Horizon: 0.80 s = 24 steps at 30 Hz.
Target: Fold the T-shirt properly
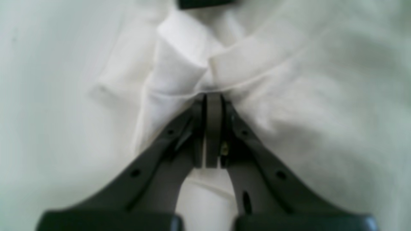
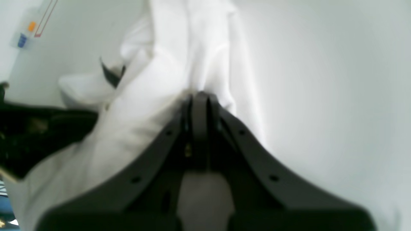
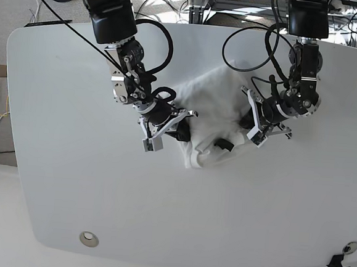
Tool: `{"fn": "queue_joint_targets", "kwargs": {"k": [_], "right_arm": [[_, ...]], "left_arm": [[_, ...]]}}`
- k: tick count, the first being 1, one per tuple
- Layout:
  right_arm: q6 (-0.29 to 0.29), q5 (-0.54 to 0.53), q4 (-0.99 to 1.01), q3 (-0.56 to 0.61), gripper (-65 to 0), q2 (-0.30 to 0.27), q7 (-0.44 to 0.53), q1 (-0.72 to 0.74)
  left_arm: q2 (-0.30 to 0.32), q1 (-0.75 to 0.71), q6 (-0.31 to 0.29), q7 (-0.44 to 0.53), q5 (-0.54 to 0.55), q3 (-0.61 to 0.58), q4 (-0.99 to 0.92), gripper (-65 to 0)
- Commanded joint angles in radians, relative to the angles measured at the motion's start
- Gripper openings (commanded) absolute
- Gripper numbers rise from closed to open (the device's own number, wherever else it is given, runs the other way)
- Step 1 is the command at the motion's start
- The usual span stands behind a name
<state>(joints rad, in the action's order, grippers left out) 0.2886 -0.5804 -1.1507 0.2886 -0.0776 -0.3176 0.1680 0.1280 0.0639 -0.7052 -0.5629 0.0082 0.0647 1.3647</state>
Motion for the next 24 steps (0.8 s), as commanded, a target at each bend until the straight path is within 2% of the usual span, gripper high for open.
{"fn": "queue_joint_targets", "kwargs": {"k": [1,5,12,16,18,21,24], "right_arm": [[0.007,-0.006,-0.059,-0.001,-65.0,-0.017,0.002,-0.002],[0.002,-0.006,-0.163,-0.002,-65.0,-0.044,0.002,-0.066],[0.002,-0.005,-0.205,-0.002,-65.0,-0.067,0.001,-0.101],[0.002,-0.005,-0.231,-0.001,-65.0,-0.149,0.001,-0.078],[0.001,0.007,-0.260,-0.004,-65.0,-0.196,0.002,-0.077],[-0.030,0.124,-0.325,-0.018,-65.0,-0.238,0.002,-0.098],[-0.044,0.282,-0.409,-0.099,-65.0,-0.239,0.004,-0.175]], "left_arm": [[0.006,0.050,0.007,-0.006,-0.009,0.002,-0.024,-65.0],[0.008,0.144,0.007,-0.006,-0.009,0.002,-0.084,-65.0],[0.014,0.139,0.007,-0.006,-0.007,0.007,-0.028,-65.0],[0.042,0.093,0.007,-0.006,-0.007,0.022,0.091,-65.0],[0.051,0.052,0.007,0.002,-0.007,0.073,0.164,-65.0],[0.051,-0.025,0.007,0.125,-0.007,0.125,0.235,-65.0],[0.051,-0.108,0.007,0.275,-0.007,0.156,0.249,-65.0]]}}
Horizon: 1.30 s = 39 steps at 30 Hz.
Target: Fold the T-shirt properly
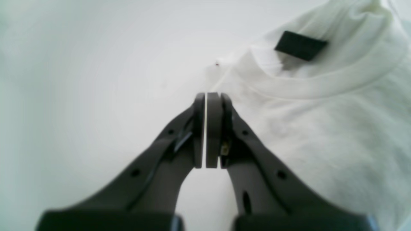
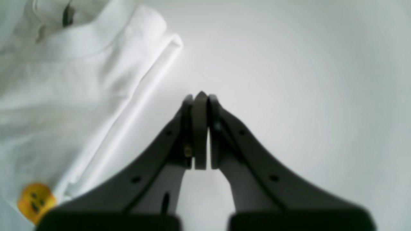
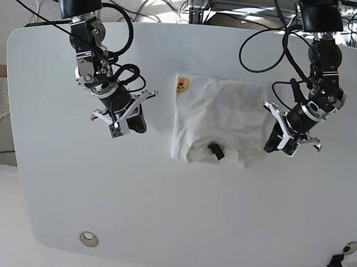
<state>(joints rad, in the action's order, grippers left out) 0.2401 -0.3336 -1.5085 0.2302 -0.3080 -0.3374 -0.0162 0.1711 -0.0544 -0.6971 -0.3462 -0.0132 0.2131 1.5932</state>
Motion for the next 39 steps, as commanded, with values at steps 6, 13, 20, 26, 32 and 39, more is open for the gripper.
{"fn": "queue_joint_targets", "kwargs": {"k": [6,13,20,26,32,39], "right_arm": [[0.005,0.259,-0.208,-0.213,-65.0,0.089,0.186,-0.212],[0.008,0.302,-0.341,-0.346,-65.0,0.149,0.318,-0.474],[0.008,0.301,-0.452,-0.387,-65.0,0.151,0.321,-0.759],[0.008,0.301,-0.452,-0.423,-65.0,0.186,0.455,-0.997],[0.005,0.259,-0.395,-0.421,-65.0,0.218,0.458,-1.131],[0.008,0.235,-0.116,-0.358,-65.0,0.226,0.458,-1.056]], "left_arm": [[0.005,-0.175,0.006,0.335,0.020,0.067,0.028,-65.0],[-0.064,-0.431,0.072,0.448,0.022,0.200,0.207,-65.0],[-0.101,-0.709,0.075,0.450,0.083,0.234,0.290,-65.0],[-0.184,-0.892,0.041,0.453,0.166,0.332,0.315,-65.0],[-0.187,-0.959,-0.001,0.450,0.174,0.377,0.206,-65.0],[-0.206,-0.918,-0.001,0.450,0.071,0.311,-0.035,-65.0]]}}
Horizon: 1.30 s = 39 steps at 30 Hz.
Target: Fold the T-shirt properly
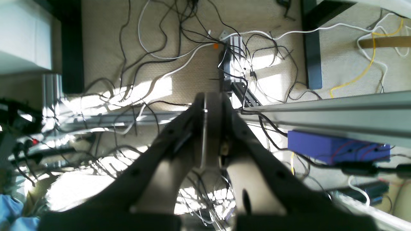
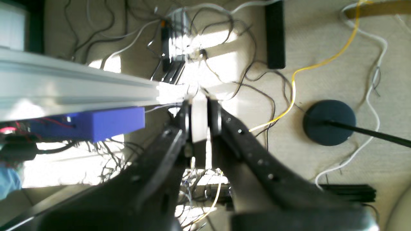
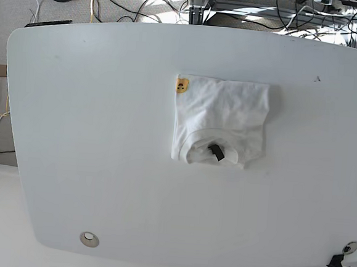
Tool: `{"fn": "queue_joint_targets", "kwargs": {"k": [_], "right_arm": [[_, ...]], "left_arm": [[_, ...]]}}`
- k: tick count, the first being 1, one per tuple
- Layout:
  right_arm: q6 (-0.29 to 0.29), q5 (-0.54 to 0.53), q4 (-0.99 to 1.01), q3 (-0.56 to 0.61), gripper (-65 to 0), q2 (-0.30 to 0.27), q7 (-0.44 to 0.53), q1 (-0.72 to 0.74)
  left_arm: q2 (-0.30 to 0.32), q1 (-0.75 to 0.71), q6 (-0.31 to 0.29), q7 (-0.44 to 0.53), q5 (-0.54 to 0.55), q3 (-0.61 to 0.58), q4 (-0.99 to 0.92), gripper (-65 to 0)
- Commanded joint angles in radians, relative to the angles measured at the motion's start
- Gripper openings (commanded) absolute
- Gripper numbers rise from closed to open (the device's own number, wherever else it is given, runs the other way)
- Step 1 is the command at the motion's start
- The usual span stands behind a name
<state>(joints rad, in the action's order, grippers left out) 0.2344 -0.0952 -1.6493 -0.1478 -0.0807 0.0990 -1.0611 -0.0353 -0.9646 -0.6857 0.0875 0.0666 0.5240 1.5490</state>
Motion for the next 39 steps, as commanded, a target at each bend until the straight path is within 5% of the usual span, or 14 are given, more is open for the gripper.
{"fn": "queue_joint_targets", "kwargs": {"k": [1,16,29,39], "right_arm": [[0.013,-0.001,0.073,0.032,-65.0,-0.003,0.021,0.009],[0.013,0.005,0.676,0.083,-65.0,-0.001,0.025,0.379],[0.007,0.007,1.174,0.142,-65.0,-0.018,0.025,0.724],[0.006,0.005,1.371,0.141,-65.0,-0.012,0.021,0.861]], "left_arm": [[0.001,0.006,-0.012,0.014,-0.035,-0.017,-0.029,-65.0],[0.007,0.427,-0.004,0.018,-0.294,-0.069,-0.770,-65.0],[0.130,0.809,0.251,0.007,-0.350,-0.069,-1.416,-65.0],[0.140,0.915,0.373,-0.137,-0.351,-0.069,-1.458,-65.0]]}}
